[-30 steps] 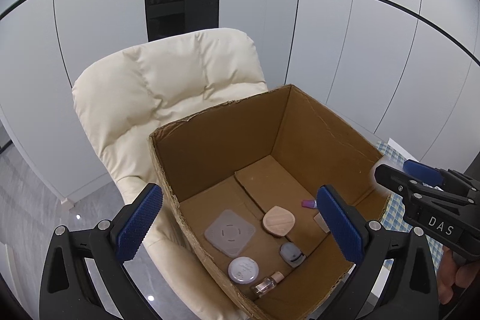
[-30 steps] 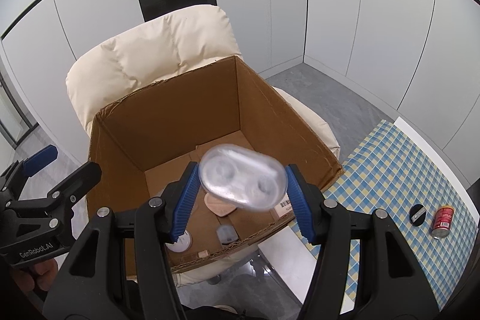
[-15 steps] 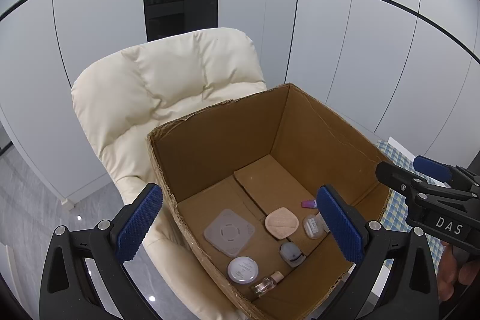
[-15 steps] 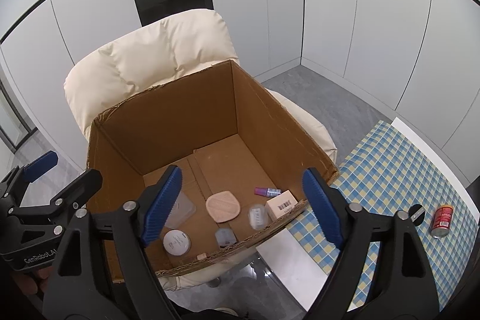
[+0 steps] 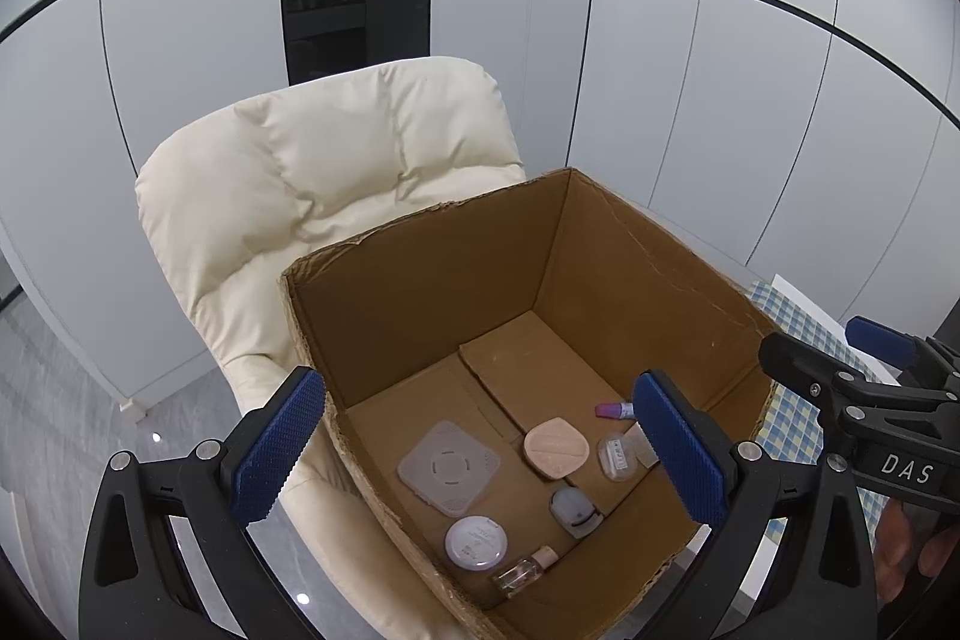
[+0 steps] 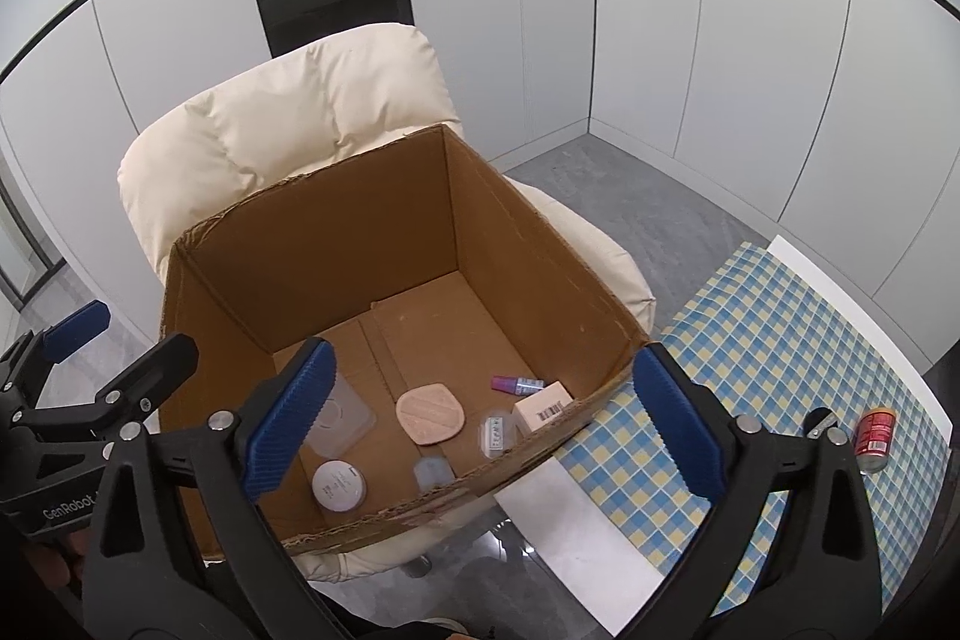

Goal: Organize objects
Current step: 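Withdraw both open tools from above the cardboard box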

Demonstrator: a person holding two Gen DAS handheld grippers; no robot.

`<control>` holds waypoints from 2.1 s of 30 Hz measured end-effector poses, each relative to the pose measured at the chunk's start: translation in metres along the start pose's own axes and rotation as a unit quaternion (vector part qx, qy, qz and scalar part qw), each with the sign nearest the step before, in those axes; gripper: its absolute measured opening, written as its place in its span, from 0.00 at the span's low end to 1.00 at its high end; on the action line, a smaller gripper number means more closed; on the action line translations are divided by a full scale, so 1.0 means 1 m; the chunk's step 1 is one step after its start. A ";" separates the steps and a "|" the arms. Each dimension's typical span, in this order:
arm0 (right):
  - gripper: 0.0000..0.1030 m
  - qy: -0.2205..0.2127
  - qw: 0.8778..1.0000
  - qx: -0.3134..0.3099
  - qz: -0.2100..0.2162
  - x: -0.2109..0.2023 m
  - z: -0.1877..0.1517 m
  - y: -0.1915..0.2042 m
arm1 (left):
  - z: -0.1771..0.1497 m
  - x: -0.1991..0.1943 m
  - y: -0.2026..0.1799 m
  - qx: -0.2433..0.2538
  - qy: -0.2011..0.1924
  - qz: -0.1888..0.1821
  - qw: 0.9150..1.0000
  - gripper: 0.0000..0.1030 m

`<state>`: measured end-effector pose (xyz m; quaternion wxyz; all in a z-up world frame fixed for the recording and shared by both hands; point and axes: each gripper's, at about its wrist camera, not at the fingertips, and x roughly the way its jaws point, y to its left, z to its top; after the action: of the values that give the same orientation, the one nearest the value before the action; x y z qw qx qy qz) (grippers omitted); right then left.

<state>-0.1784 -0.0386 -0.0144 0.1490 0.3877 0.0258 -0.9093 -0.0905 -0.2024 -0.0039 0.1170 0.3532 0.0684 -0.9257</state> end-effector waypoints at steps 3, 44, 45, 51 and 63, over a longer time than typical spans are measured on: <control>1.00 -0.002 1.000 0.001 -0.004 -0.002 0.000 -0.004 | 0.001 0.001 -0.004 0.002 0.000 -0.002 1.000 0.99; 1.00 -0.011 0.998 0.039 -0.050 -0.030 -0.019 -0.078 | 0.000 0.008 -0.086 0.042 0.004 -0.047 0.998 1.00; 1.00 -0.011 0.998 0.040 -0.052 -0.030 -0.020 -0.080 | 0.000 0.008 -0.089 0.044 0.004 -0.049 0.998 1.00; 1.00 -0.012 0.997 0.050 -0.061 -0.037 -0.024 -0.095 | 0.000 0.007 -0.102 0.052 0.005 -0.058 0.997 1.00; 1.00 -0.012 0.994 0.069 -0.078 -0.049 -0.033 -0.123 | -0.002 0.008 -0.131 0.069 0.006 -0.076 0.995 0.99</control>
<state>-0.1593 0.0964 -0.0108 0.0507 0.3824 -0.0081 -0.9226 -0.1299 -0.0776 -0.0053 0.0208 0.3595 0.0317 -0.9324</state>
